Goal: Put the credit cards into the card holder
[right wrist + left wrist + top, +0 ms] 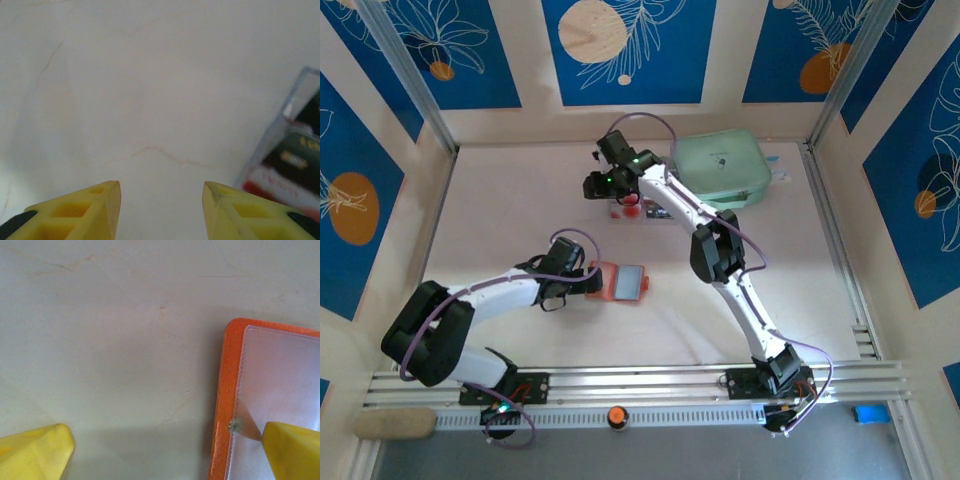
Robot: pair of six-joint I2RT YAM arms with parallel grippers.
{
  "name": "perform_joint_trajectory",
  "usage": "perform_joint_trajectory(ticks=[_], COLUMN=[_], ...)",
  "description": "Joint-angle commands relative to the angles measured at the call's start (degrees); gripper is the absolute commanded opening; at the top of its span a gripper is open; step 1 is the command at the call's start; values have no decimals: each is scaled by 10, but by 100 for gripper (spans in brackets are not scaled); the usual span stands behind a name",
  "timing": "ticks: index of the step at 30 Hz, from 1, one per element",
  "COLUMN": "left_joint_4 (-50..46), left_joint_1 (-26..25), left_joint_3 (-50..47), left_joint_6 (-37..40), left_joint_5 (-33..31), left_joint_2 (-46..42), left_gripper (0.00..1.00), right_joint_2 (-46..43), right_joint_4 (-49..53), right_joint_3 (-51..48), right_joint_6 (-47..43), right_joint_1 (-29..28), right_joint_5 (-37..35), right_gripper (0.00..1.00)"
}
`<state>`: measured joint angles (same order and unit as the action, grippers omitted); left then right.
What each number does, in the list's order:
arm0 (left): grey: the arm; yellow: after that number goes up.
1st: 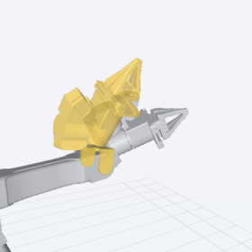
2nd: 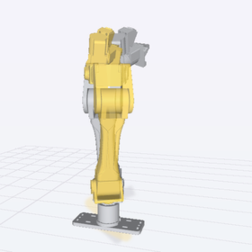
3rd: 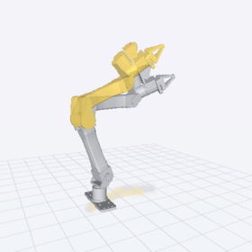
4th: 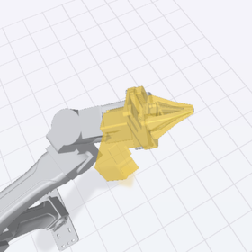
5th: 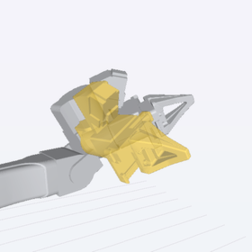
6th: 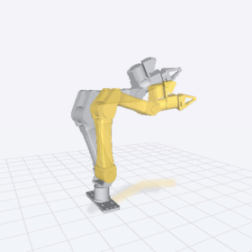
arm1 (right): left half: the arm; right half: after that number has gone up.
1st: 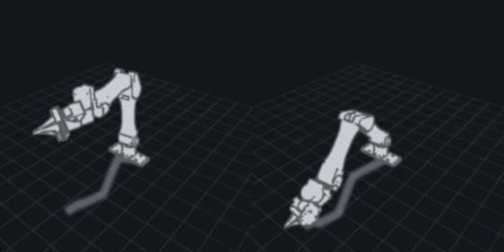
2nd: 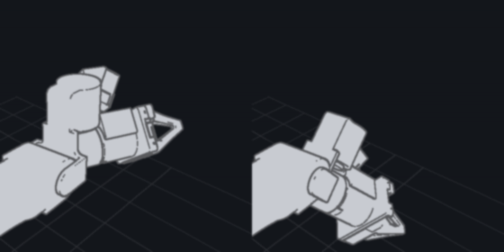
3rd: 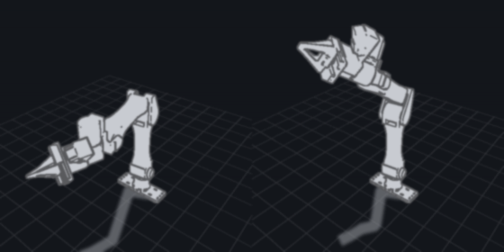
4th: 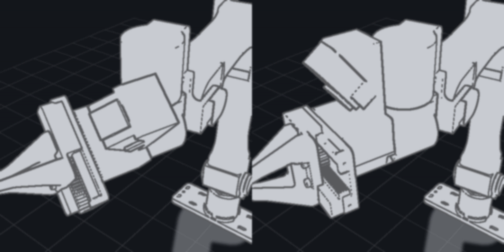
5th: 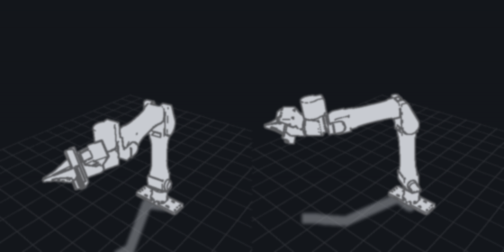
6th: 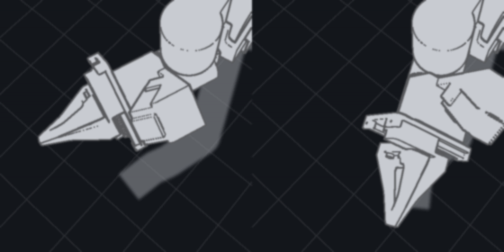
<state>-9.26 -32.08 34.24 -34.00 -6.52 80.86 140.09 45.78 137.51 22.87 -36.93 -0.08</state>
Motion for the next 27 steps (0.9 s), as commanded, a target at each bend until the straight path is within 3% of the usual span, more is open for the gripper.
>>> perform_joint_trajectory(ticks=[1,6,11,20,27], left_joint_4=[-46,-49,-52,-56,-59], left_joint_1=[0,0,0,0,0], left_joint_3=[-25,-26,-23,-20,-19], left_joint_6=[-4,-6,-6,-7,-6], left_joint_5=[-4,-6,-6,-4,-4], left_joint_2=[16,12,11,14,12], left_gripper=[100,100,100,100,100], right_joint_2=[-95,-195,-239,-193,-163], right_joint_4=[15,-24,-33,-5,-12], right_joint_3=[-63,-226,-315,-307,-297], right_joint_6=[-82,-160,-235,-307,-330], right_joint_1=[11,56,108,114,106], right_joint_5=[32,33,46,-62,-127], right_gripper=[47,47,43,38,45])
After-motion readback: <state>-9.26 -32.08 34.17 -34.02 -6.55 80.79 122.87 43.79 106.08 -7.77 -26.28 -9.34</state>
